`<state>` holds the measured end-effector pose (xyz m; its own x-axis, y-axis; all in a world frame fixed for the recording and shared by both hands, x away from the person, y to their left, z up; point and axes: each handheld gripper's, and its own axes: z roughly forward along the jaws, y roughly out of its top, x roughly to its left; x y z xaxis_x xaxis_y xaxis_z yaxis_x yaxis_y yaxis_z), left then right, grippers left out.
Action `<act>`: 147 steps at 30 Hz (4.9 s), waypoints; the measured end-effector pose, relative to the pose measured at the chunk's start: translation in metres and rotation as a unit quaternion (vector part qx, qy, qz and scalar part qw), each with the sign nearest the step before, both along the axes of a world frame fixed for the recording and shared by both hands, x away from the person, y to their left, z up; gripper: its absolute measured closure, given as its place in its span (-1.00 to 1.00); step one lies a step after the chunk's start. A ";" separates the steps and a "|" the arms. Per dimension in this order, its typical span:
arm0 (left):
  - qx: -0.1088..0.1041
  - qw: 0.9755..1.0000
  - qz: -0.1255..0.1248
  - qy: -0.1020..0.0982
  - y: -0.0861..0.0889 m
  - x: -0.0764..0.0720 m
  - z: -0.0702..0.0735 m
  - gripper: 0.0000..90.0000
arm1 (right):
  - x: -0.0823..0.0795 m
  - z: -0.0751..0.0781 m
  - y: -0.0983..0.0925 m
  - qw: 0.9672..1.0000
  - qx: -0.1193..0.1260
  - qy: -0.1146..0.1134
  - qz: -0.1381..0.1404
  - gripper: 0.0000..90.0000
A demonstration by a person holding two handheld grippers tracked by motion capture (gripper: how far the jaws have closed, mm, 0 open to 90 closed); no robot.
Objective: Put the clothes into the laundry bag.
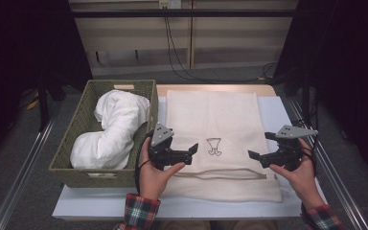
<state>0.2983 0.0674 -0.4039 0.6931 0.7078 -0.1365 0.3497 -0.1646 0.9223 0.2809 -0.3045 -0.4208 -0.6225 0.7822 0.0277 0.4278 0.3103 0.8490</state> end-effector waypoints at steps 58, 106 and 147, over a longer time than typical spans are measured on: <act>0.008 1.000 0.011 0.007 0.011 -0.008 -0.002 -0.98 | 0.015 -0.043 0.094 0.986 -0.068 0.047 0.146 -0.86; 0.014 1.000 0.002 0.005 0.005 -0.007 -0.004 -0.97 | 0.017 -0.059 0.109 0.982 -0.103 0.058 0.148 0.56; 0.007 1.000 -0.013 -0.005 -0.004 0.002 0.003 -0.96 | 0.042 -0.046 0.108 0.987 -0.087 0.063 0.123 0.95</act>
